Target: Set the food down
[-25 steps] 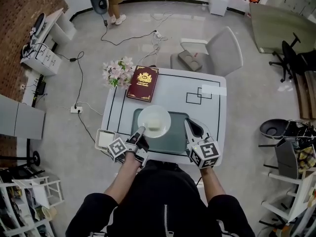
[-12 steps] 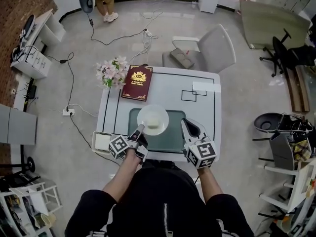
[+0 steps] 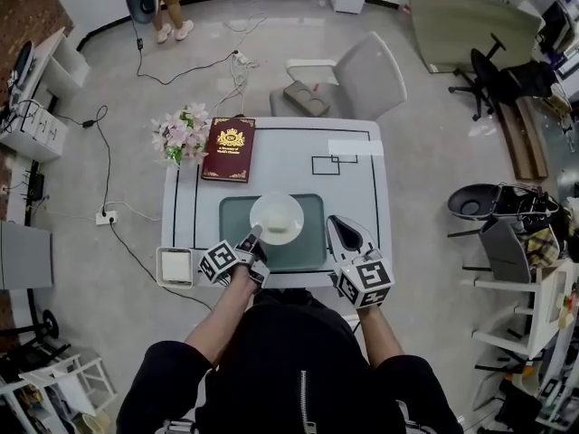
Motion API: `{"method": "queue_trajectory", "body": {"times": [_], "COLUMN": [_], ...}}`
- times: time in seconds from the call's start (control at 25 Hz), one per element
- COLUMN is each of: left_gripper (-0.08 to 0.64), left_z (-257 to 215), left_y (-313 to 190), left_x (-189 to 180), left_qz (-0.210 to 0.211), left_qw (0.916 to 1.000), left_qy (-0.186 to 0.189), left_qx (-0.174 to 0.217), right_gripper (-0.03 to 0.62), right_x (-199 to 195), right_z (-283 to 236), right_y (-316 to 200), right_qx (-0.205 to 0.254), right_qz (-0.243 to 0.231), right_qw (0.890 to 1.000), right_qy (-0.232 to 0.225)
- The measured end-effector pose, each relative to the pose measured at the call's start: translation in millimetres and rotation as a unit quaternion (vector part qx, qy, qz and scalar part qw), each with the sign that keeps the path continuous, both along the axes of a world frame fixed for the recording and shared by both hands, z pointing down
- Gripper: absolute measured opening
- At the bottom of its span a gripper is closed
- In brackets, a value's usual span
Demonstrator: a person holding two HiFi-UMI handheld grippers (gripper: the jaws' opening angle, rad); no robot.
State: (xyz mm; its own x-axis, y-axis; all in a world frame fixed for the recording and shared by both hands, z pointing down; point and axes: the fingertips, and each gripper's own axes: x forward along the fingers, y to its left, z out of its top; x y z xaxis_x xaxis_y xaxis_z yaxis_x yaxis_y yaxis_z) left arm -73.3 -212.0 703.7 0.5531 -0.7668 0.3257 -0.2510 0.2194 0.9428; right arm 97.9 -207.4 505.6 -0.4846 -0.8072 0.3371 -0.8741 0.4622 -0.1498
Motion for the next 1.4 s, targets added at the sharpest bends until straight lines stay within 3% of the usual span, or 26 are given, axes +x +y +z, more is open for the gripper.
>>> {"method": "queue_trajectory", "body": {"times": [0.36,0.92,1.4], "left_gripper": [0.014,0.014,0.015], "left_z": [26,53,64], "left_y": [0,3,7], "left_x": [24,43,35], "left_qz": [0.055,0.116,0.110], "left_qw": [0.9977,0.9864,0.9850], "left_qy": [-0.036,-0.112,-0.123], "left_qx": [-0.017,-0.030,-0.050], "right_gripper": [0.009,0.009,0.009], "right_x": [22,44,34], "right_z": [4,12,20], "right_y": [17,30,25], "right_qx": [-0.006,-0.019,-0.029], "right_qz": [0.046,0.077,0.052], "right_qw": [0.999,0.997,0.998], "right_qy": [0.004,0.008,0.006]}}
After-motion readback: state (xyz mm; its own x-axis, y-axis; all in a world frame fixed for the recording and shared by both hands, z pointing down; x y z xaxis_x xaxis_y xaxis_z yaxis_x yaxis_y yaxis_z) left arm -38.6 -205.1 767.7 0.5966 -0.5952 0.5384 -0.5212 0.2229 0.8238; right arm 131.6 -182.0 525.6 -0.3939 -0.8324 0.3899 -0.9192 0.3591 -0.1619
